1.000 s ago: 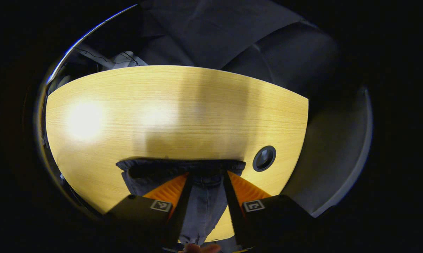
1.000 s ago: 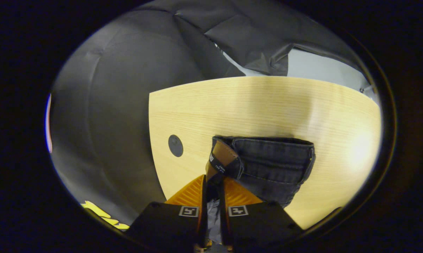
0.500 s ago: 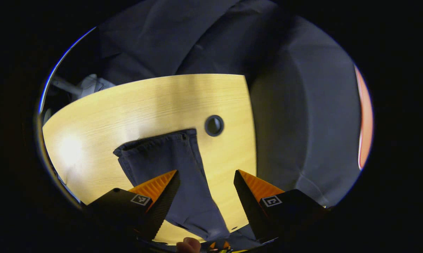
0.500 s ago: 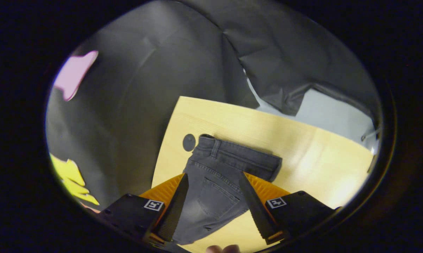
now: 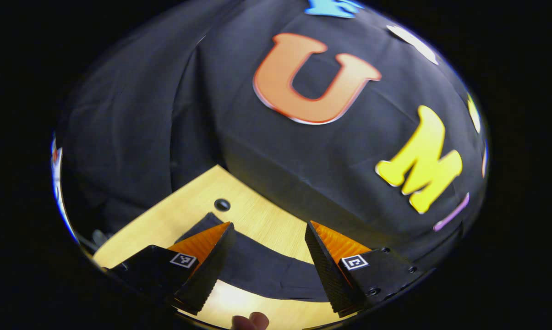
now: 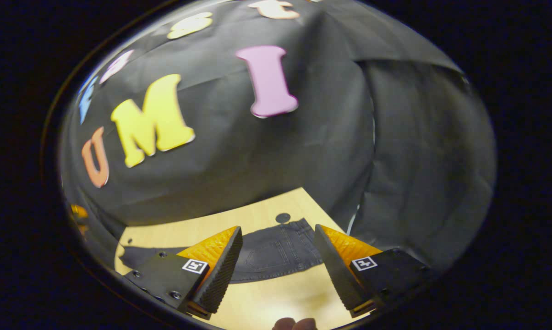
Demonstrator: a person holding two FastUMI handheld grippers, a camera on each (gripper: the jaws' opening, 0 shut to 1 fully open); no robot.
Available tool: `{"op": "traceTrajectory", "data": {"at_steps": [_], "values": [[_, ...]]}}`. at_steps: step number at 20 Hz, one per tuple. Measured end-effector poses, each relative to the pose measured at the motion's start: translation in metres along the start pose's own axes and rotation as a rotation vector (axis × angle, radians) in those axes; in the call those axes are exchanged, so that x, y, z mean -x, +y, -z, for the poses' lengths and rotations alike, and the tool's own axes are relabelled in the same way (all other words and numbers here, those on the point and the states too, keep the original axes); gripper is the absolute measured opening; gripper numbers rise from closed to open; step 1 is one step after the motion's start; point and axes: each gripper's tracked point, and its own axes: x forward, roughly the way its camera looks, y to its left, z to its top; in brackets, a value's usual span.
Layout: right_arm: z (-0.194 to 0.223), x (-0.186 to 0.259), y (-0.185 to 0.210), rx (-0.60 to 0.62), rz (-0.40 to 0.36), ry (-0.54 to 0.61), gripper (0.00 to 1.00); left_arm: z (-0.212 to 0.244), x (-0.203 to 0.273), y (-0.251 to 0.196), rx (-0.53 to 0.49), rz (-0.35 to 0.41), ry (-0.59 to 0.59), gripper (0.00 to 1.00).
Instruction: Grasp the waist and the cuffs of the jeans and fold them to make the two legs overlap; first hold the waist and fold one-third of the jeans toward the cuffs, then hold the cuffs and fold the remaining one-third in the same direction to finish folding.
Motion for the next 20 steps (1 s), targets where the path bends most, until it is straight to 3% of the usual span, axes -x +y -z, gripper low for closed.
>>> {"op": "traceTrajectory", "data": {"at_steps": [1, 3, 6, 8, 9, 12, 14, 15, 16, 17, 18, 19, 20], "values": [[0.010, 0.001, 0.007, 0.064, -0.010, -0.028, 0.98, 0.008, 0.008, -0.013, -0.049, 0.035, -0.036, 0.99], [0.025, 0.006, 0.016, 0.124, -0.041, -0.055, 0.92, 0.031, 0.030, -0.038, -0.123, 0.094, -0.072, 0.99], [0.038, 0.011, 0.010, 0.108, -0.061, -0.065, 0.98, 0.063, 0.057, -0.064, -0.191, 0.136, -0.130, 1.00], [0.060, -0.009, -0.005, 0.060, -0.053, -0.016, 0.98, 0.084, 0.074, -0.070, -0.214, 0.137, -0.143, 0.99], [0.070, -0.022, -0.013, 0.033, -0.042, 0.018, 0.93, 0.094, 0.080, -0.073, -0.221, 0.133, -0.135, 0.99], [0.104, -0.051, -0.047, -0.090, 0.001, 0.105, 1.00, 0.111, 0.090, -0.074, -0.253, 0.115, -0.119, 0.99], [0.125, -0.080, -0.075, -0.195, 0.046, 0.158, 0.98, 0.113, 0.094, -0.071, -0.259, 0.102, -0.122, 0.99], [0.134, -0.097, -0.087, -0.238, 0.062, 0.181, 0.92, 0.113, 0.096, -0.070, -0.256, 0.092, -0.117, 0.99], [0.142, -0.116, -0.097, -0.288, 0.074, 0.198, 0.98, 0.114, 0.097, -0.068, -0.254, 0.080, -0.116, 0.99], [0.151, -0.135, -0.104, -0.334, 0.083, 0.216, 0.93, 0.115, 0.098, -0.064, -0.260, 0.066, -0.112, 0.99], [0.157, -0.153, -0.110, -0.366, 0.088, 0.231, 0.98, 0.114, 0.099, -0.058, -0.272, 0.048, -0.110, 0.99], [0.165, -0.172, -0.113, -0.389, 0.096, 0.249, 0.93, 0.112, 0.098, -0.053, -0.283, 0.029, -0.110, 0.99], [0.170, -0.185, -0.117, -0.408, 0.102, 0.260, 0.98, 0.110, 0.098, -0.051, -0.287, 0.012, -0.109, 0.99]]}}
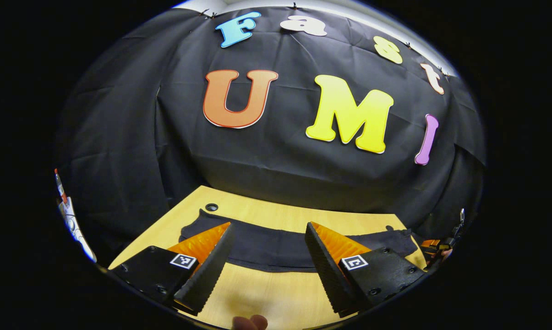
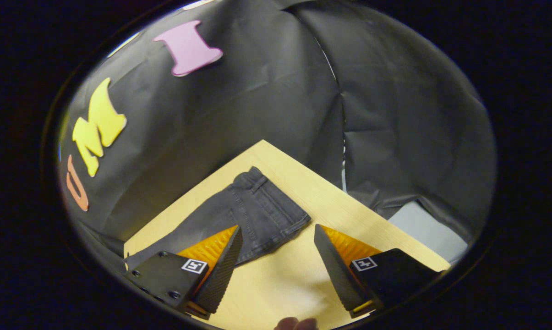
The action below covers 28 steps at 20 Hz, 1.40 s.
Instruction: Grasp the waist and the cuffs of the jeans and fold them to make the two legs overlap; first hold the waist and fold one-third of the jeans toward the cuffs, then hold the cuffs and fold the remaining one-third in the same direction to finish folding.
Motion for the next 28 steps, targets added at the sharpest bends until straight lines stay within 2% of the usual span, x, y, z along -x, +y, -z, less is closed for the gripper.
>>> {"op": "traceTrajectory", "data": {"at_steps": [2, 3, 4, 6, 7, 8, 9, 10, 11, 12, 13, 17, 19, 20, 22, 23, 24, 26, 28], "values": [[-0.003, -0.028, -0.006, -0.018, 0.028, 0.011, 0.98, -0.001, 0.001, 0.008, 0.008, -0.030, 0.006, 0.99], [-0.003, -0.036, -0.004, -0.033, 0.024, 0.009, 0.92, -0.001, 0.002, 0.012, 0.016, -0.042, 0.010, 0.99], [-0.005, -0.047, -0.003, -0.040, 0.032, 0.006, 0.98, 0.001, 0.003, 0.018, 0.022, -0.061, 0.014, 0.99], [0.001, -0.057, -0.002, -0.053, 0.040, 0.025, 0.98, 0.002, 0.004, 0.029, 0.032, -0.091, 0.016, 0.99], [0.003, -0.059, -0.002, -0.057, 0.045, 0.032, 0.92, 0.003, 0.005, 0.035, 0.039, -0.106, 0.019, 0.99], [-0.001, -0.057, 0.000, -0.048, 0.043, 0.024, 0.98, 0.003, 0.006, 0.042, 0.043, -0.123, 0.021, 0.99], [0.002, -0.062, 0.000, -0.020, 0.048, 0.031, 0.93, 0.003, 0.007, 0.050, 0.049, -0.141, 0.023, 0.99], [0.002, -0.065, 0.001, 0.018, 0.052, 0.026, 0.98, 0.002, 0.008, 0.057, 0.055, -0.155, 0.019, 0.99], [0.003, -0.069, 0.003, 0.056, 0.063, 0.031, 0.99, 0.002, 0.008, 0.064, 0.061, -0.170, 0.017, 0.99], [0.002, -0.071, 0.003, 0.112, 0.081, 0.029, 0.87, 0.002, 0.009, 0.071, 0.070, -0.184, 0.019, 0.99], [0.006, -0.077, 0.003, 0.159, 0.086, 0.029, 0.87, 0.003, 0.010, 0.079, 0.080, -0.199, 0.023, 0.99], [-0.002, -0.074, 0.018, 0.255, 0.082, 0.020, 0.36, 0.003, 0.022, 0.107, 0.116, -0.243, 0.024, 0.99], [-0.016, -0.056, 0.030, 0.270, 0.076, -0.010, 0.11, 0.004, 0.027, 0.122, 0.108, -0.257, 0.024, 0.99], [-0.022, -0.045, 0.039, 0.282, 0.065, -0.024, 0.05, 0.003, 0.029, 0.128, 0.106, -0.260, 0.023, 0.99], [-0.037, -0.023, 0.070, 0.311, 0.005, -0.060, 0.05, 0.009, 0.028, 0.143, 0.099, -0.280, 0.030, 0.99], [-0.041, -0.008, 0.092, 0.337, -0.031, -0.071, 0.01, 0.015, 0.027, 0.152, 0.099, -0.295, 0.043, 0.99], [-0.044, 0.007, 0.118, 0.373, -0.061, -0.084, 0.04, 0.022, 0.024, 0.158, 0.104, -0.303, 0.053, 0.99], [-0.052, 0.039, 0.180, 0.437, -0.129, -0.120, 0.00, 0.029, 0.019, 0.169, 0.120, -0.322, 0.062, 0.99], [-0.046, 0.066, 0.250, 0.479, -0.203, -0.130, 0.04, 0.034, 0.013, 0.182, 0.150, -0.330, 0.062, 0.99]]}}
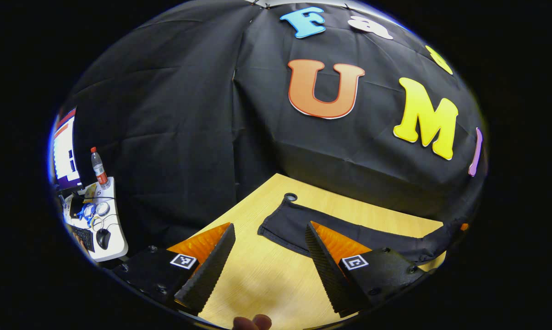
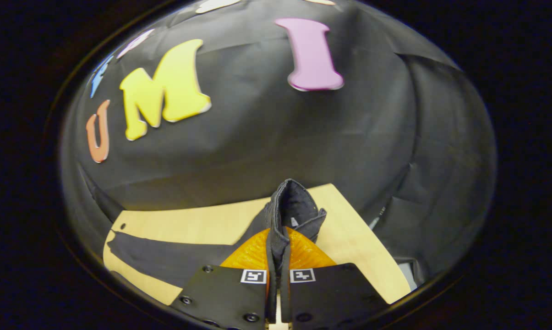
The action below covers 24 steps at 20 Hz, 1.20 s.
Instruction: Grasp the waist and the cuffs of the jeans and fold them to make the two legs overlap; first hold the waist and fold one-third of the jeans toward the cuffs, then hold the cuffs and fold the remaining one-third in the same direction to finish folding.
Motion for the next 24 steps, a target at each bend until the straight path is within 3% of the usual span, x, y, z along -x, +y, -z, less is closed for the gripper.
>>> {"op": "traceTrajectory", "data": {"at_steps": [1, 2, 5, 6, 9, 12, 16, 18, 21, 23, 24], "values": [[-0.010, 0.001, 0.035, 0.007, -0.039, -0.003, 0.00, 0.004, -0.003, 0.006, 0.019, 0.002, 0.004, 0.99], [-0.014, 0.006, 0.070, 0.010, -0.076, 0.001, 0.04, 0.008, -0.007, 0.013, 0.037, 0.003, 0.008, 0.99], [-0.013, 0.020, 0.161, 0.018, -0.174, 0.011, 0.00, 0.016, -0.020, 0.033, 0.082, 0.012, 0.026, 0.99], [-0.006, 0.020, 0.194, 0.039, -0.202, 0.024, 0.04, 0.017, -0.024, 0.039, 0.090, 0.012, 0.027, 0.99], [0.042, 0.008, 0.283, 0.123, -0.286, 0.100, 0.04, 0.011, -0.043, 0.061, 0.122, 0.016, 0.019, 0.99], [0.102, -0.014, 0.346, 0.232, -0.329, 0.179, 0.00, 0.006, -0.056, 0.078, 0.157, 0.027, 0.016, 0.99], [0.178, -0.048, 0.385, 0.321, -0.328, 0.290, 0.04, 0.007, -0.062, 0.106, 0.188, 0.012, 0.005, 0.99], [0.205, -0.065, 0.393, 0.366, -0.323, 0.324, 0.00, 0.008, -0.060, 0.115, 0.226, 0.003, -0.007, 0.99], [0.242, -0.078, 0.404, 0.423, -0.325, 0.375, 0.04, 0.020, -0.055, 0.123, 0.249, -0.012, 0.012, 0.99], [0.251, -0.074, 0.412, 0.402, -0.376, 0.381, 0.12, 0.026, -0.053, 0.124, 0.232, -0.019, 0.024, 0.99], [0.250, -0.073, 0.418, 0.391, -0.388, 0.372, 0.26, 0.028, -0.053, 0.120, 0.224, -0.015, 0.031, 0.99]]}}
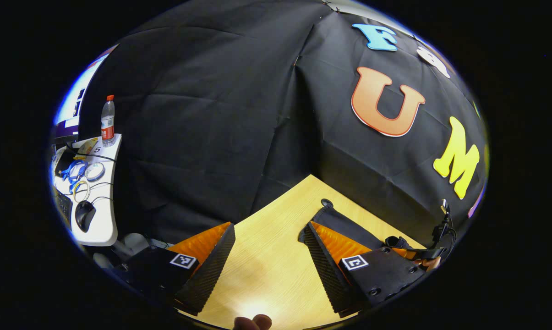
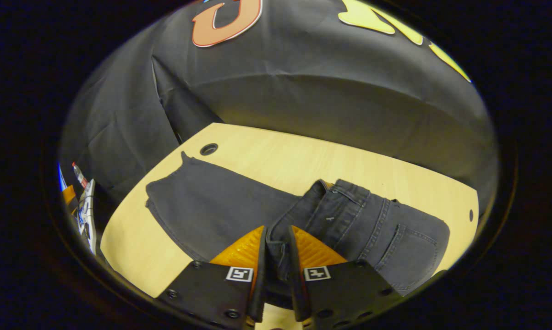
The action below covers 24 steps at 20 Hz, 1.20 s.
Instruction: Grasp the waist and the cuffs of the jeans and fold them to make the two legs overlap; first hold the waist and fold one-third of the jeans toward the cuffs, then hold the cuffs and fold the remaining one-third in the same direction to finish folding.
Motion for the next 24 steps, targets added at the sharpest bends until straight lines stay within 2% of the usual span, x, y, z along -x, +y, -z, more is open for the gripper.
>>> {"op": "traceTrajectory", "data": {"at_steps": [1, 3, 6, 7, 8, 9, 10, 11, 15, 16, 22, 24], "values": [[-0.006, 0.003, 0.003, -0.014, -0.020, -0.011, 0.29, 0.003, -0.002, -0.003, -0.008, 0.003, 0.010, 0.99], [-0.016, 0.014, 0.015, -0.044, -0.070, -0.037, 0.48, 0.009, -0.004, -0.012, -0.018, 0.011, 0.030, 0.99], [-0.031, 0.050, 0.023, -0.066, -0.120, -0.094, 0.92, 0.018, -0.013, -0.025, -0.010, 0.018, 0.066, 0.99], [-0.035, 0.068, 0.024, -0.068, -0.139, -0.118, 0.98, 0.022, -0.016, -0.031, -0.004, 0.023, 0.084, 0.99], [-0.037, 0.085, 0.024, -0.056, -0.152, -0.138, 0.98, 0.026, -0.022, -0.039, 0.005, 0.032, 0.104, 0.99], [-0.035, 0.103, 0.022, -0.039, -0.163, -0.153, 0.93, 0.031, -0.028, -0.049, 0.019, 0.050, 0.130, 0.99], [-0.034, 0.121, 0.021, -0.022, -0.172, -0.166, 0.98, 0.035, -0.036, -0.061, 0.040, 0.070, 0.163, 0.99], [-0.030, 0.139, 0.018, -0.005, -0.177, -0.181, 0.98, 0.042, -0.045, -0.072, 0.073, 0.095, 0.206, 0.99], [-0.011, 0.195, -0.013, -0.001, -0.147, -0.207, 0.98, 0.071, -0.071, -0.105, 0.318, 0.154, 0.467, 0.99], [-0.005, 0.203, -0.022, -0.018, -0.129, -0.206, 0.93, 0.076, -0.077, -0.107, 0.371, 0.141, 0.517, 0.99], [0.039, 0.223, -0.089, -0.148, -0.012, -0.160, 0.93, 0.084, -0.123, -0.102, 0.704, -0.022, 0.705, 0.99], [0.043, 0.230, -0.108, -0.206, 0.020, -0.157, 0.93, 0.085, -0.138, -0.102, 0.740, -0.055, 0.722, 0.99]]}}
